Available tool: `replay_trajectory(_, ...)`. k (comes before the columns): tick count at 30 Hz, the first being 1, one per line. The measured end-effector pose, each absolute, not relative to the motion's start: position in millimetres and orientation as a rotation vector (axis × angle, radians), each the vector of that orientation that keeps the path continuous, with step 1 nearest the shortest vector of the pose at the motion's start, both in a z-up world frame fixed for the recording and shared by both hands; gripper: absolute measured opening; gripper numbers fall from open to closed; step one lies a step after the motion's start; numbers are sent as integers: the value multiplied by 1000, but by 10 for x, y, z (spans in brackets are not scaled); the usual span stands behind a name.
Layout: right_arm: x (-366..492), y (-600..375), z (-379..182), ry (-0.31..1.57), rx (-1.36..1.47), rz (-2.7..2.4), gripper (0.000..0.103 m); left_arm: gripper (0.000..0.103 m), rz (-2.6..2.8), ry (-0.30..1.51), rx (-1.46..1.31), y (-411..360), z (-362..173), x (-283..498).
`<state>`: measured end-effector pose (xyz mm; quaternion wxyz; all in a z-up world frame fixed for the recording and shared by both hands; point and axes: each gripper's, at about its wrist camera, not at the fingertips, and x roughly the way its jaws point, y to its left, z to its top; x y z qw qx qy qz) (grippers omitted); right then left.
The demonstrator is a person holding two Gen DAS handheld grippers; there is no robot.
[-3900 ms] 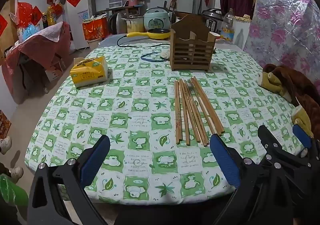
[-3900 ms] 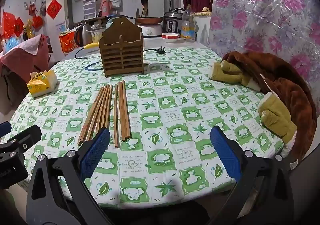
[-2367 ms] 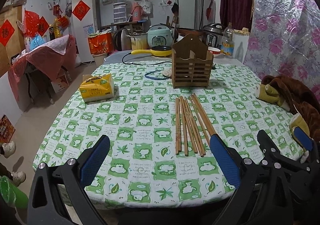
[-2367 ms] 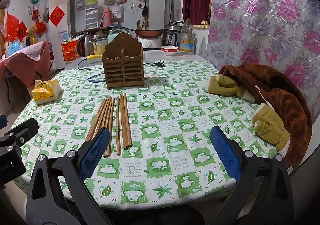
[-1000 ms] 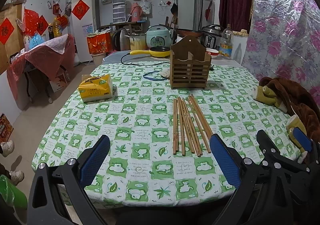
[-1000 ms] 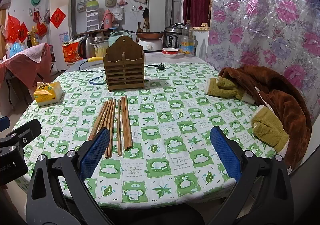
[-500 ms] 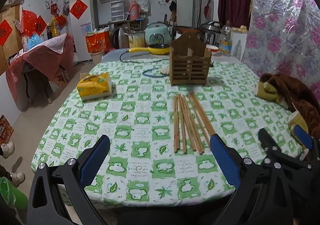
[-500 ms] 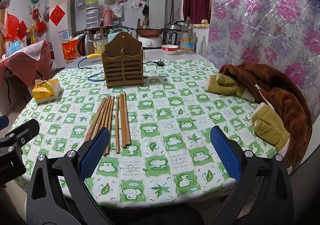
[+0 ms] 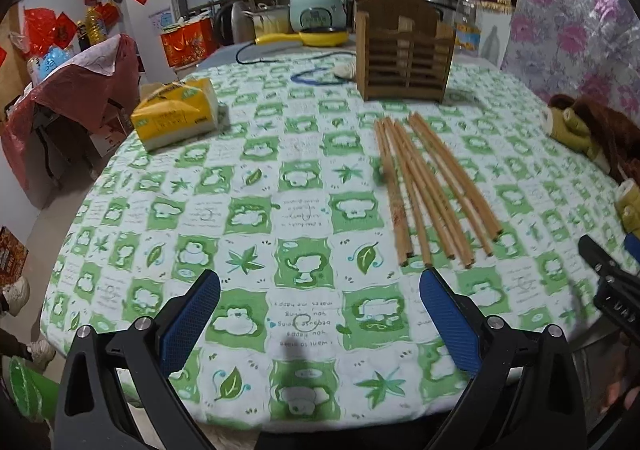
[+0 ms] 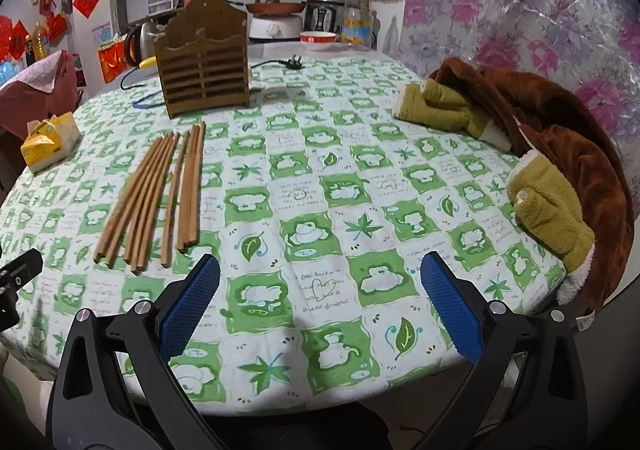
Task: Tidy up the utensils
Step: 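Move both open tools down toward the row of wooden chopsticks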
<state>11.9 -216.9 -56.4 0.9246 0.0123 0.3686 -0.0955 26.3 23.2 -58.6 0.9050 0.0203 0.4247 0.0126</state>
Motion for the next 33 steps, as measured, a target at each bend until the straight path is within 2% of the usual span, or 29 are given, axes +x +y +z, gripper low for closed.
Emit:
replay_trajectory(6, 211, -2165, -727, 801, 10, -179, 97, 98, -10, 935, 43, 263, -864, 460)
replay_trajectory(24, 289, -2231, -845, 825, 22, -173, 97, 98, -35, 953, 33, 131, -1083, 768)
replay_trajectory(26, 291, -2227, -835, 823, 13, -171, 97, 92, -45, 934, 31, 164, -1072, 773)
replay_trajectory(27, 291, -2220, -827, 819, 8, -171, 97, 81, -41, 926, 34, 178, -1060, 765)
replay_trajectory(28, 287, -2206, -824, 814, 4, -170, 97, 77, -36, 918, 37, 197, -1048, 764)
replay_trajectory(33, 358, -2073, -853, 823, -39, -141, 97, 78, -29, 920, 20, 282, -1050, 774)
